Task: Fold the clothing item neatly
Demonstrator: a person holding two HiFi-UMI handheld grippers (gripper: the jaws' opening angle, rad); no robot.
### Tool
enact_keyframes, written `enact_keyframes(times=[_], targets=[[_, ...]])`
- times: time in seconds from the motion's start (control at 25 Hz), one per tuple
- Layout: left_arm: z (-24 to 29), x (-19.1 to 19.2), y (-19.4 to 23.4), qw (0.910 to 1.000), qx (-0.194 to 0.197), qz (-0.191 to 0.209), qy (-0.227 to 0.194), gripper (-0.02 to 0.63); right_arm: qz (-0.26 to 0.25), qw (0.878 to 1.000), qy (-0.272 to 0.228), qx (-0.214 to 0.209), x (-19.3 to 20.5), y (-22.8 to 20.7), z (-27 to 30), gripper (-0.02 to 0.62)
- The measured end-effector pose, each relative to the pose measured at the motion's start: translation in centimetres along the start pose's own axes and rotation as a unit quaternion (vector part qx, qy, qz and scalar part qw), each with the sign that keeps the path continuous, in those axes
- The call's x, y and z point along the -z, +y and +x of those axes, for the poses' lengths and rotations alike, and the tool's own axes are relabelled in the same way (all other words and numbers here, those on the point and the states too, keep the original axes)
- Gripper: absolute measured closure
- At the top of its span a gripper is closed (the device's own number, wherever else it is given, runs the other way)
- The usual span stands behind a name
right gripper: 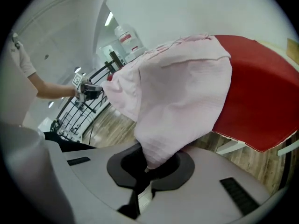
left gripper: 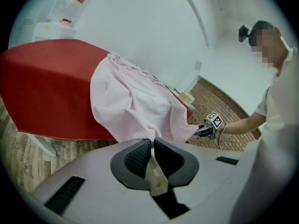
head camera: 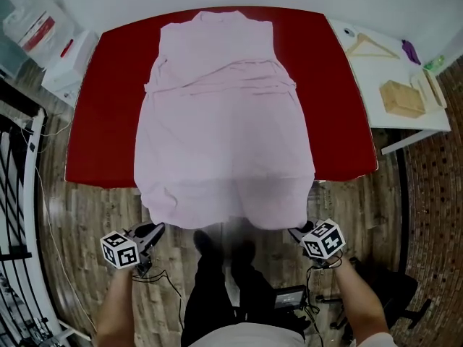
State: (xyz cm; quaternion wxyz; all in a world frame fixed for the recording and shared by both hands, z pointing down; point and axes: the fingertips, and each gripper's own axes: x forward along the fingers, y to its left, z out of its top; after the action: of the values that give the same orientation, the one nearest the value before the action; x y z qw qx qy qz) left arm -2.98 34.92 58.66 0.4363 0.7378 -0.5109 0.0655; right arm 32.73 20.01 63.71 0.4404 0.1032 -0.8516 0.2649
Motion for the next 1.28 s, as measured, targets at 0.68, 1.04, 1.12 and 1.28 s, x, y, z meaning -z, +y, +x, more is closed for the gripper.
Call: enact_keyframes(times=[0.68, 1.04, 1.12, 1.28], targets=[[-7.3, -8.6, -6.2, 0.9956, 0.041, 0.005, -0.084, 0.583, -0.046, 0.996, -0.078, 0.016, -9.8, 2.0, -10.4, 0.571], [-10.0, -16.1, -7.6, 0.9873, 0.080, 0.026, -0.135, 0.583, -0.102, 0.988, -0.106, 0.049, -17.6, 1.9, -14.9, 0.572], [-10.6, -18.0, -7.6, 0.9857, 0.089, 0.036, -0.138, 0.583, -0.112, 0.986, -0.109, 0.062, -19.4, 1.6, -15.9, 0.572], [-11.6, -21.9, -7.6, 0.9825, 0.110, 0.068, -0.134, 0.583, -0.117, 0.982, -0.119, 0.082, -23.3, 1.2, -17.6, 0.572]])
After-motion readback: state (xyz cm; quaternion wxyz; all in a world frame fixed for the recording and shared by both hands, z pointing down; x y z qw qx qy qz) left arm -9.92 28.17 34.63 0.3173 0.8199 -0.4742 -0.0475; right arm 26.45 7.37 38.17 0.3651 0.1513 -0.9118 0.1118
